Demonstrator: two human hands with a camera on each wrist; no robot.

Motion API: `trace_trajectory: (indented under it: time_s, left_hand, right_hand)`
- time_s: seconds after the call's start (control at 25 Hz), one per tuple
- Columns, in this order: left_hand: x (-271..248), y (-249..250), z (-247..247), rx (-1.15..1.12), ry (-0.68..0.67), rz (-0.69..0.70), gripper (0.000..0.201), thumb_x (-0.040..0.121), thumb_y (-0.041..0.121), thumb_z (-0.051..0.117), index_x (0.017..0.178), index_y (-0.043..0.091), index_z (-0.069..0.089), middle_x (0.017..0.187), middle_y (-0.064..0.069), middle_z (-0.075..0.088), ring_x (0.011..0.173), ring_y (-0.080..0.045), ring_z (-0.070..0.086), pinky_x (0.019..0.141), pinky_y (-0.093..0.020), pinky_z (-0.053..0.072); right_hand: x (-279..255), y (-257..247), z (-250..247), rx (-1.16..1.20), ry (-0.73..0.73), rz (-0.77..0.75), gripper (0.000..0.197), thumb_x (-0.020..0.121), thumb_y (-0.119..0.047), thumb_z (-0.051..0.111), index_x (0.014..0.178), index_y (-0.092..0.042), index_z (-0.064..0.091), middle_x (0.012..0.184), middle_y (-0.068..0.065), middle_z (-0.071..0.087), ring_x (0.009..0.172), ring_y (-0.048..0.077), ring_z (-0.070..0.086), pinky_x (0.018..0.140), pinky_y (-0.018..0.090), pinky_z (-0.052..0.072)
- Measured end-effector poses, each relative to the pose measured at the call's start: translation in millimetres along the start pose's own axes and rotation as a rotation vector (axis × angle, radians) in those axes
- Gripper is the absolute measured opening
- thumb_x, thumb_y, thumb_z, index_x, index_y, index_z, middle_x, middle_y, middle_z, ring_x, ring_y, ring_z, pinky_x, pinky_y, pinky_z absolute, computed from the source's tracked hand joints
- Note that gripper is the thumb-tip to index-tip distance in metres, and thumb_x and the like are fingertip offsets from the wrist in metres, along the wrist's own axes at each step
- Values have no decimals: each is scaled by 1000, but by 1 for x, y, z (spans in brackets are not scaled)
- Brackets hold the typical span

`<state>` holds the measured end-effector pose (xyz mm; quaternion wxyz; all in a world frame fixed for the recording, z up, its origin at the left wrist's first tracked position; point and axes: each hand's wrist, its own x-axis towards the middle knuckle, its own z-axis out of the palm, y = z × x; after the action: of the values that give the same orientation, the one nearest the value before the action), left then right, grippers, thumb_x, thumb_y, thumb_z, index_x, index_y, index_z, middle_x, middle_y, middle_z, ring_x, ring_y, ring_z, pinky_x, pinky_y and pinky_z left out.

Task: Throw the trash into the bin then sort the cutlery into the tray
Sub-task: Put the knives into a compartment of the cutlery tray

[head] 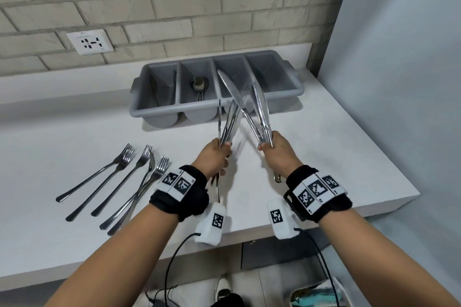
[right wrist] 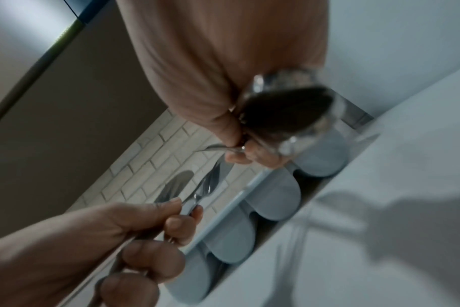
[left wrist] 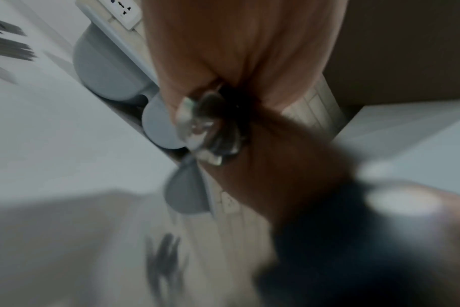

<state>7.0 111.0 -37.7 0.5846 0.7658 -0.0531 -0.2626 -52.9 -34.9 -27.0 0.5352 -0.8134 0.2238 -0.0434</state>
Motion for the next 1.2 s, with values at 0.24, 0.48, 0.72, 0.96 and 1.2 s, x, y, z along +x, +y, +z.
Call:
trace_trajectory:
  time_s: [0.24, 0.48, 0.72, 0.96, 1.2]
  left_hand:
    - [64, 77, -18, -245, -57, 19, 25, 101, 24, 37, 78, 17, 41, 65, 2, 39, 30, -2, 34, 33, -11, 30]
    - [147, 125, -30, -346, -43, -67, 32, 101, 23, 36, 71, 14, 39, 63, -2, 38, 21, -2, 33, 30, -7, 28]
    - [222, 132, -35, -56, -70, -157, 37, 99, 17, 37, 64, 7, 45, 37, -2, 51, 24, -12, 42, 43, -20, 31]
    - [262, 128, -19, 160, -87, -194, 33, 76, 16, 41, 81, -6, 66, 76, -24, 69, 66, -32, 67, 63, -27, 48]
    - [267, 126, -5, 213, 103, -316, 41, 100, 7, 31, 134, -8, 46, 143, -24, 46, 134, -34, 43, 110, -37, 34]
  right_hand:
    - [66, -55, -22, 63, 40, -8, 10, 93, -7, 43, 85, -12, 46, 74, 3, 48, 57, 13, 42, 51, 24, 37]
    - [146, -103, -13, 24, 10, 83, 21, 91, -3, 47, 71, -10, 44, 62, 7, 45, 48, 18, 42, 46, 28, 36]
    - [215, -116, 8, -274, -139, 181, 33, 92, -8, 44, 61, -16, 42, 57, 2, 49, 46, 13, 47, 36, 18, 39]
    - [243, -115, 20, -360, -203, 322, 41, 92, -6, 40, 51, -8, 48, 17, -1, 42, 12, 10, 39, 23, 5, 25]
    - [262, -102, 23, -446, -266, 286, 31, 96, -5, 37, 83, 4, 64, 76, 16, 72, 75, 24, 64, 54, 27, 48]
